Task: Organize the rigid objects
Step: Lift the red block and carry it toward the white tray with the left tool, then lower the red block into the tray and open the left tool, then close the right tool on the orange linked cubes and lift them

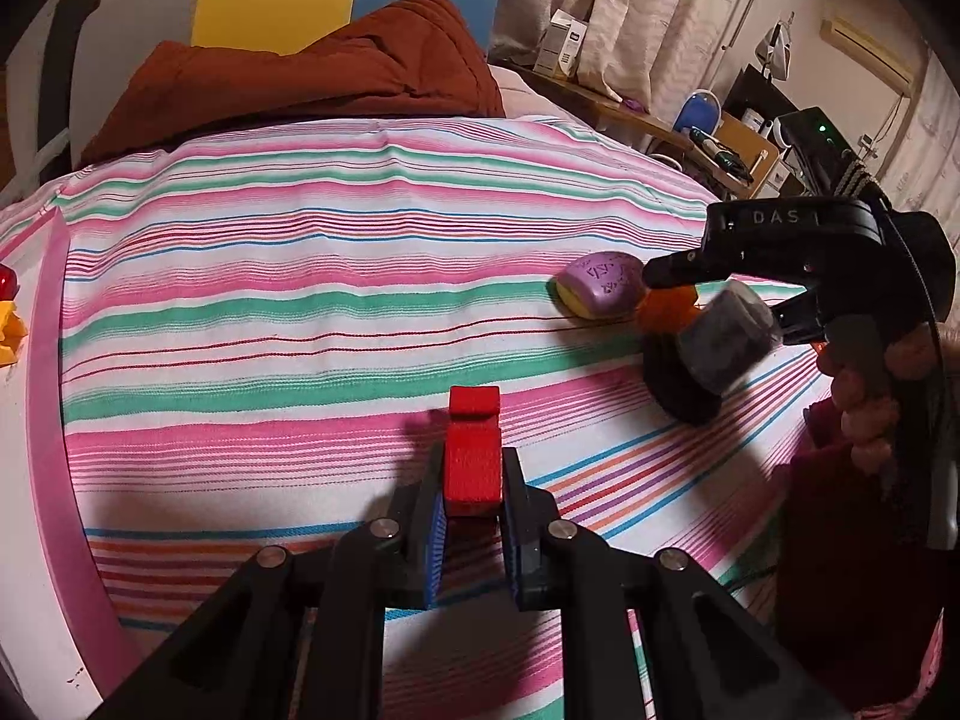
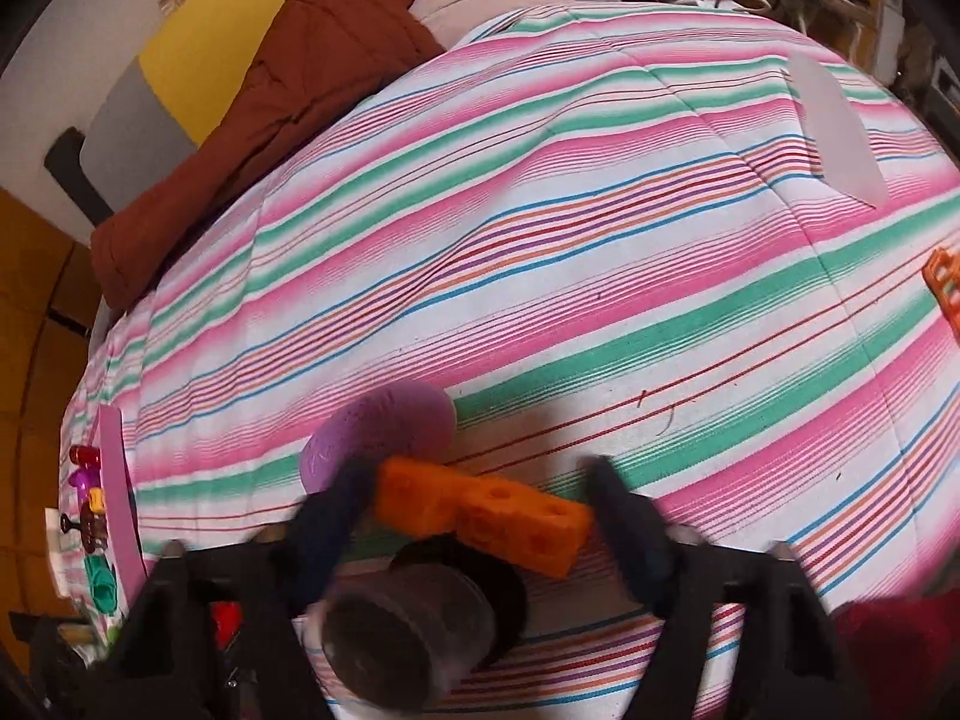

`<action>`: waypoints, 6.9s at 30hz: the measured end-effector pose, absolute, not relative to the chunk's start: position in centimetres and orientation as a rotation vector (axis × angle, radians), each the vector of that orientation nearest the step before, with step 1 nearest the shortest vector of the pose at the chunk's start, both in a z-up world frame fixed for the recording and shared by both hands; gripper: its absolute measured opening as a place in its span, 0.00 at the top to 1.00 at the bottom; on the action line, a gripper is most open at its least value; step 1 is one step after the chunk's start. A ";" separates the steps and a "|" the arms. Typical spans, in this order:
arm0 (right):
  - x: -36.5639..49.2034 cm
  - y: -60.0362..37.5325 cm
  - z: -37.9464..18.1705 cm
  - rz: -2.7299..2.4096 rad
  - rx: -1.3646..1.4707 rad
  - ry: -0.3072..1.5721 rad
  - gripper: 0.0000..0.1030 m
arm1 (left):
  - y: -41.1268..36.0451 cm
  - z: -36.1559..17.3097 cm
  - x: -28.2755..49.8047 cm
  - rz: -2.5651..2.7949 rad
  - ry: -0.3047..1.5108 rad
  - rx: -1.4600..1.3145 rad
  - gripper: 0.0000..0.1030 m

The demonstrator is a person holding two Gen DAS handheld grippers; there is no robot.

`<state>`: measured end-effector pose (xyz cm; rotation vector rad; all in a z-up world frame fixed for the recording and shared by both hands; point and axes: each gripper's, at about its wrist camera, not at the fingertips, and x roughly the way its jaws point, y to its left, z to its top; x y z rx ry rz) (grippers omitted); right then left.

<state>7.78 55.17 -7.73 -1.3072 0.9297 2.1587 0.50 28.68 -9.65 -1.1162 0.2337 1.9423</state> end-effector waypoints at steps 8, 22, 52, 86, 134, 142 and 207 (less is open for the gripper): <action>7.8 56.0 -7.0 2.126 -1.232 0.927 0.32 | 28.7 -9.6 0.6 1.938 0.229 -1.114 0.86; 7.7 56.5 -7.0 2.054 -1.231 0.861 0.32 | 28.8 -9.8 0.7 1.940 0.247 -1.094 0.86; 8.0 56.4 -6.9 2.070 -1.255 0.816 0.32 | 28.5 -8.9 2.5 2.018 0.350 -1.026 0.86; 7.7 56.0 -6.8 2.078 -1.268 0.758 0.32 | 22.4 -0.3 2.4 2.090 0.170 -0.919 0.86; 7.2 55.6 -6.8 2.090 -1.295 0.699 0.32 | 6.1 -8.3 -11.3 2.294 -0.184 -1.423 0.81; 7.0 55.5 -6.9 2.088 -1.294 0.699 0.32 | 5.8 -8.2 -11.0 2.350 -0.125 -1.416 0.76; 7.5 52.3 -2.0 2.266 -1.041 0.658 0.32 | 1.8 -2.9 -3.7 2.620 0.133 -1.149 0.74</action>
